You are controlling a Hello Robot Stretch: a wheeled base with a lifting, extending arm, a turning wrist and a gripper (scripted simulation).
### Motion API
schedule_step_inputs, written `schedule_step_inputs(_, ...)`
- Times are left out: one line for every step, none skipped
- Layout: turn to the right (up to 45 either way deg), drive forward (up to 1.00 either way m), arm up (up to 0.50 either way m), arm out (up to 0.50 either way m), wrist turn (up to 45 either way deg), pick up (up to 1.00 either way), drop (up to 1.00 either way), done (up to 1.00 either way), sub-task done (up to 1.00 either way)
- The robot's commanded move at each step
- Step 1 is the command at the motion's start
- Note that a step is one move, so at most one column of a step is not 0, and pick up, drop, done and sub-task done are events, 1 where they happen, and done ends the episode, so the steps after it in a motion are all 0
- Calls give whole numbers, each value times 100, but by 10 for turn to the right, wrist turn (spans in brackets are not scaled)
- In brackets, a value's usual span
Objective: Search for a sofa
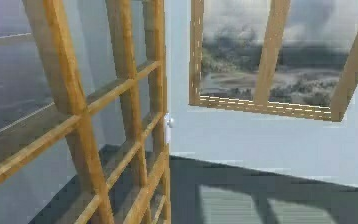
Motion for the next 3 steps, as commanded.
schedule_step_inputs(450,0,0,0,0,0,0,0,0)
schedule_step_inputs(60,0,0,0,0,0,0,0,0)
schedule_step_inputs(0,35,0,0,0,0,0,0,0)
